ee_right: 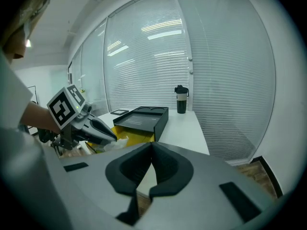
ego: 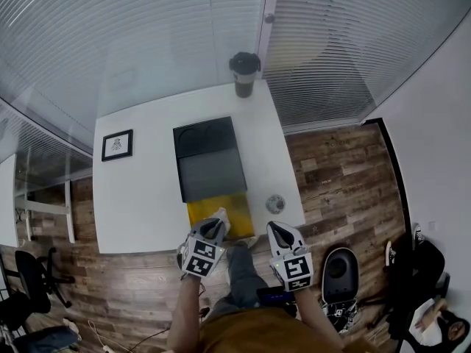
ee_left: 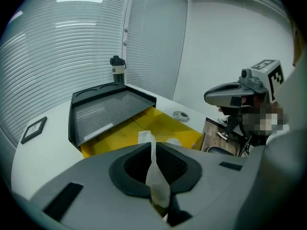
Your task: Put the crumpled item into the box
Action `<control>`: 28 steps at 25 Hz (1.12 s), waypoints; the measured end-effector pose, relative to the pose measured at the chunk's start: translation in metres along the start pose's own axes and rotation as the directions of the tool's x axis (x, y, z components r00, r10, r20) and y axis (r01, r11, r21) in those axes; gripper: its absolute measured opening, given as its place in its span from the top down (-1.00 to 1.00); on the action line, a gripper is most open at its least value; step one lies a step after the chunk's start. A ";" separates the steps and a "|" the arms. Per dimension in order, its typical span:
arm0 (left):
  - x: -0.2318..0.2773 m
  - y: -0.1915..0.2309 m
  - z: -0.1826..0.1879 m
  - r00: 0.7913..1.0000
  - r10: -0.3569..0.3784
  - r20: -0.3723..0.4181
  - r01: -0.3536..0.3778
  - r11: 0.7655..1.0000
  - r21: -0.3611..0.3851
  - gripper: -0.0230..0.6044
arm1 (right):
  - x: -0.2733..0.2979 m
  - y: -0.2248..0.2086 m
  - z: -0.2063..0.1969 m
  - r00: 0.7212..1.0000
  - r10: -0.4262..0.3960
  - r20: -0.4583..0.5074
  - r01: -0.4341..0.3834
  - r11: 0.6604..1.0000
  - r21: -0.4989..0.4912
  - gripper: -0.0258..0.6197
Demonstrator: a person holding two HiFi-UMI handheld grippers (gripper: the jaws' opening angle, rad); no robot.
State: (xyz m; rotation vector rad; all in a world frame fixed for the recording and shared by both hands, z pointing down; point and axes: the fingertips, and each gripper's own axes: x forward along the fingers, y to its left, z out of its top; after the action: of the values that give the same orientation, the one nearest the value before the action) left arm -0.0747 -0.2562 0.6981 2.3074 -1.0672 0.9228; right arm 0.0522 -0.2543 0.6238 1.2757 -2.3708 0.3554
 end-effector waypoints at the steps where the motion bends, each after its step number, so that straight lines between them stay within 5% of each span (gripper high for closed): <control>1: 0.001 -0.001 0.000 1.000 -0.001 0.002 0.001 1.000 0.000 0.82 | -0.001 -0.001 0.000 1.000 -0.001 0.001 0.001 1.000 0.000 0.88; 9: -0.003 0.001 0.003 0.999 0.026 0.028 -0.026 1.000 -0.016 0.53 | -0.004 0.003 0.004 1.000 -0.005 0.017 0.005 1.000 0.007 0.88; 17: -0.027 0.008 0.022 0.983 0.126 0.134 -0.129 0.992 0.012 0.84 | -0.011 0.001 0.020 0.997 -0.045 0.064 0.044 0.999 0.007 0.88; 28: -0.083 0.004 0.066 0.917 0.163 0.364 -0.138 0.986 -0.093 0.85 | -0.032 0.006 0.048 0.989 -0.080 0.127 0.086 0.995 -0.043 0.88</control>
State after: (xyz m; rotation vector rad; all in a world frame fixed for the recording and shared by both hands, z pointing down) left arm -0.0921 -0.2586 0.5934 2.4281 -1.4234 0.4989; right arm 0.0510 -0.2473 0.5662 1.4065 -2.4039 0.1966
